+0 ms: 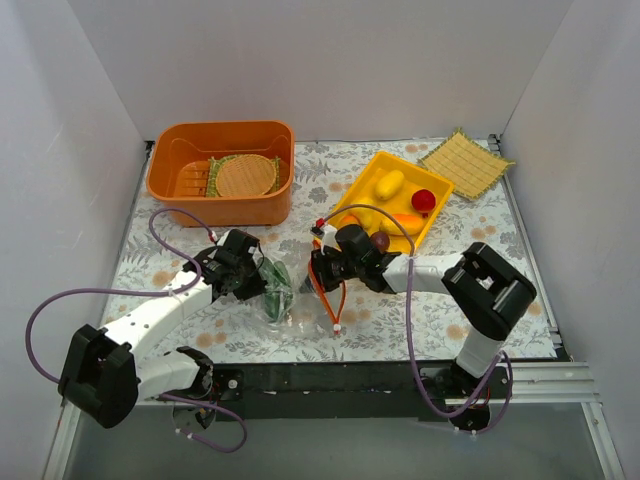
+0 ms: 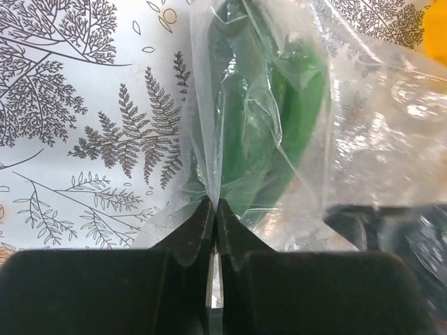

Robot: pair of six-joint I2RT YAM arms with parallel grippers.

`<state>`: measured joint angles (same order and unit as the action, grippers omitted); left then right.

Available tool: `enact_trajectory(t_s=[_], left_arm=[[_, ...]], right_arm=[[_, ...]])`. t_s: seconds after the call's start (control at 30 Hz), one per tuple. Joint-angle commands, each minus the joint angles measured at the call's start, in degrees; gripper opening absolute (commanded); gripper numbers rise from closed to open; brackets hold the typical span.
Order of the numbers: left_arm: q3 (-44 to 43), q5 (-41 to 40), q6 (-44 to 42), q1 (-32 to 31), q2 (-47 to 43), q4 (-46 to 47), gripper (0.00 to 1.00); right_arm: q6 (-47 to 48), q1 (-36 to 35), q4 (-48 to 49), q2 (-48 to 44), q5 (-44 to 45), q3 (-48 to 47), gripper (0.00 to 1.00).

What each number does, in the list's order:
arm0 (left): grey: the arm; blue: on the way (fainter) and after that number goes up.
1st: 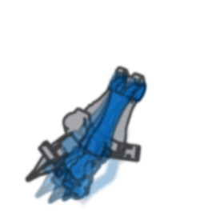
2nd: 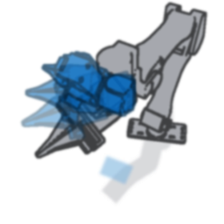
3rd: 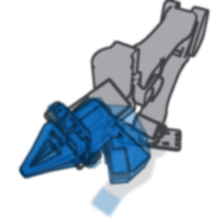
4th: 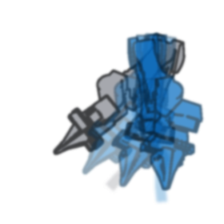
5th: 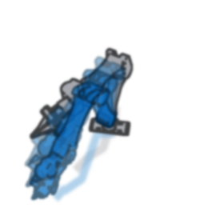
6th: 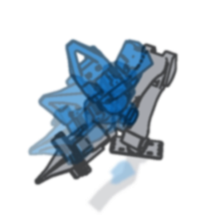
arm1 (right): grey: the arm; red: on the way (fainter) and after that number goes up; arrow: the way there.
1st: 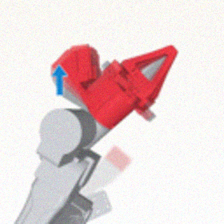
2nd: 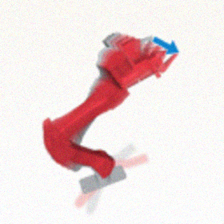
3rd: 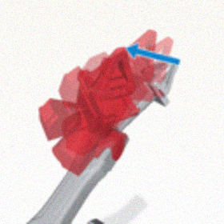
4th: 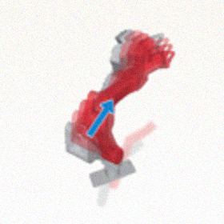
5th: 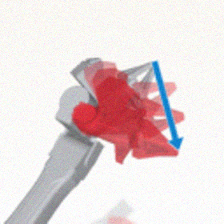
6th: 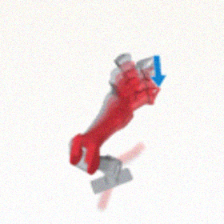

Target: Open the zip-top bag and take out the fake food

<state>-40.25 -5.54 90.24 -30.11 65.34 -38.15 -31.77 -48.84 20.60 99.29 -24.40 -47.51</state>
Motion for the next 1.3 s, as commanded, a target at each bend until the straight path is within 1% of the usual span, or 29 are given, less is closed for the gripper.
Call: enact_trajectory(t_s=[0.0, 0.13, 0.17, 0.23, 0.27, 0.33, 0.47, 0.53, 0.63, 0.8, 0.83, 0.97, 1.07, 1.27], left_arm=[[-1.15, -0.96, -1.12, 0.05, 0.13, -0.43, 0.00], [0.17, -3.25, 0.29, 0.40, 3.29, -1.05, 0.00], [0.52, -3.25, 0.73, 0.40, 4.78, -0.70, 0.00], [1.40, -3.69, 1.26, 0.40, 6.20, 0.17, 0.00], [1.58, -3.77, 1.52, 0.49, 6.72, 0.44, 0.00], [2.10, -4.39, 1.70, 0.49, 8.31, 1.41, 0.00], [2.81, -4.92, 2.14, 0.49, 11.20, 1.85, 0.00], [3.24, -4.83, 2.40, 0.49, 12.17, 2.55, 0.00], [4.04, -5.36, 2.31, 0.58, 12.88, 3.08, 0.00], [4.57, -5.27, 2.05, 0.58, 13.76, 3.52, 0.00], [4.65, -5.27, 2.05, 0.58, 13.85, 3.52, 0.00], [5.01, -4.92, 1.61, 0.58, 13.67, 3.87, 0.00], [4.92, -4.92, 1.17, 0.58, 13.76, 4.14, 0.00], [4.48, -5.01, 0.47, 0.58, 14.55, 4.66, 0.00]], right_arm=[[-0.05, -0.03, 6.90, -6.55, -1.17, 1.19, 0.01], [0.30, 0.06, 10.33, -11.73, -1.70, 3.12, 0.01], [0.48, 0.06, 10.42, -11.92, -1.00, 3.64, 0.09], [1.00, 0.15, 9.47, -10.44, -0.38, 3.30, 0.17], [1.96, 0.15, 6.67, -9.56, -0.47, 2.25, 0.23], [2.41, 0.15, 4.81, -7.63, 0.32, 1.98, 0.27], [2.76, 0.15, 1.47, -7.35, 4.18, 2.42, 0.29], [4.17, 0.06, -1.69, -6.83, 6.11, 1.46, 0.29], [6.36, 0.06, -5.74, -4.29, 8.04, -1.88, 0.30], [8.04, 0.15, -7.85, 1.78, 7.88, -7.59, 0.31], [8.91, 0.15, -8.73, 3.44, 8.14, -9.60, 0.33], [9.71, 0.15, -8.12, 5.04, 9.99, -11.72, 0.45], [10.15, -0.73, -10.05, 7.93, 9.55, -14.97, 0.49], [9.97, -3.36, -9.26, 10.05, 11.39, -15.69, 0.54]])
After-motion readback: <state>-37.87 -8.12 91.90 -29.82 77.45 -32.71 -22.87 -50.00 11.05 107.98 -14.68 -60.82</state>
